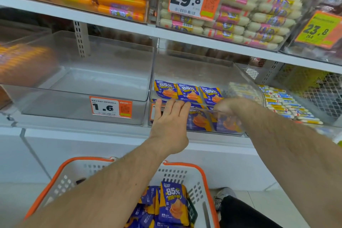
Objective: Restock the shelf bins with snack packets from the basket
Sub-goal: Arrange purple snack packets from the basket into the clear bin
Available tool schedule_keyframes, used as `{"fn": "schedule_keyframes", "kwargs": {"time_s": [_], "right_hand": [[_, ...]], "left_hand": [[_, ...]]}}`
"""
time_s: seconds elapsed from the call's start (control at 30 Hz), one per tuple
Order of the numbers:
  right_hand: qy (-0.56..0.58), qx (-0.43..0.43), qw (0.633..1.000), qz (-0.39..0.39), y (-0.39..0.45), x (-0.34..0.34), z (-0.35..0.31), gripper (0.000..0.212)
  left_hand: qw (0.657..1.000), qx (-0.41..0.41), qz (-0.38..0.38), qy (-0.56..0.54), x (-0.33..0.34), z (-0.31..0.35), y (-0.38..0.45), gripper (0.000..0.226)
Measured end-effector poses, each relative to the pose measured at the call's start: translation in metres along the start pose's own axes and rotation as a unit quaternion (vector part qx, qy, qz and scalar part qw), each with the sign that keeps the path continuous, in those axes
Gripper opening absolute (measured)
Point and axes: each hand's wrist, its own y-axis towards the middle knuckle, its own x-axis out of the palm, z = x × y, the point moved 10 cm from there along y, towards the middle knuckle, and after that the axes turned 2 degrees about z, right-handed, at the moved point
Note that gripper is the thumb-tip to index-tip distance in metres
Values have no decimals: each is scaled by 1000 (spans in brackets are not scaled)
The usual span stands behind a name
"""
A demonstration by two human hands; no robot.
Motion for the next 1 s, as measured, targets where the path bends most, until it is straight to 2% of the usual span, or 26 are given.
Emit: {"fn": "schedule_keyframes", "kwargs": {"time_s": [0.03,0.07,0.1,0.17,0.2,0.23,0.27,0.3,0.33,0.37,0.4,0.43,0.47,0.5,0.6,0.67,0.73,0.77,0.83,0.9,0.97,1.0], "right_hand": [[-47,-18,998,46,-4,-10,-5,4],[-113,-45,984,130,-9,-25,-13,11],[-158,-81,952,251,-20,-45,-23,13],[-156,-231,839,468,-66,-59,-46,17],[-159,-320,769,530,-99,-46,-57,17],[-144,-398,713,559,-131,-24,-63,15],[-123,-455,692,546,-154,1,-68,14],[-108,-485,699,515,-167,27,-69,15],[-104,-482,737,461,-170,55,-69,16],[-123,-447,804,373,-162,88,-67,16],[-166,-389,866,266,-148,127,-58,15],[-208,-338,904,158,-135,170,-44,13],[-237,-308,919,62,-126,210,-30,11],[-259,-297,919,-15,-121,246,-20,11],[-331,-275,889,-158,-116,332,5,22],[-370,-247,872,-204,-119,374,23,24],[-393,-228,860,-230,-129,403,36,18],[-403,-222,856,-235,-133,414,43,22],[-432,-222,844,-228,-140,429,57,52],[-461,-251,828,-198,-146,437,62,63],[-463,-269,826,-178,-147,436,58,52],[-456,-274,828,-177,-147,434,55,40]], "left_hand": [[1000,0,-10,-3,2,0,0,92],[1000,2,-19,-4,4,-1,1,93],[1000,6,-23,-6,4,-2,2,95],[999,21,-13,-23,0,-3,-2,97],[999,23,5,-43,-3,-7,-8,98],[997,21,26,-70,-4,-14,-19,98],[994,11,41,-100,-1,-24,-33,98],[991,-9,44,-128,8,-37,-50,97],[987,-39,30,-152,23,-53,-70,96],[983,-75,1,-169,41,-69,-92,93],[977,-110,-36,-181,60,-83,-115,90],[968,-144,-72,-194,79,-96,-137,85],[955,-177,-107,-211,96,-107,-158,80],[941,-206,-140,-231,109,-114,-176,74],[897,-256,-212,-291,140,-126,-220,63],[878,-280,-232,-310,152,-133,-238,59],[863,-300,-238,-330,155,-137,-248,55],[857,-308,-238,-338,156,-140,-252,52],[848,-320,-241,-347,155,-145,-258,50],[842,-325,-243,-356,155,-148,-263,49],[837,-330,-240,-366,154,-150,-264,47],[834,-334,-237,-371,153,-151,-265,46]]}}
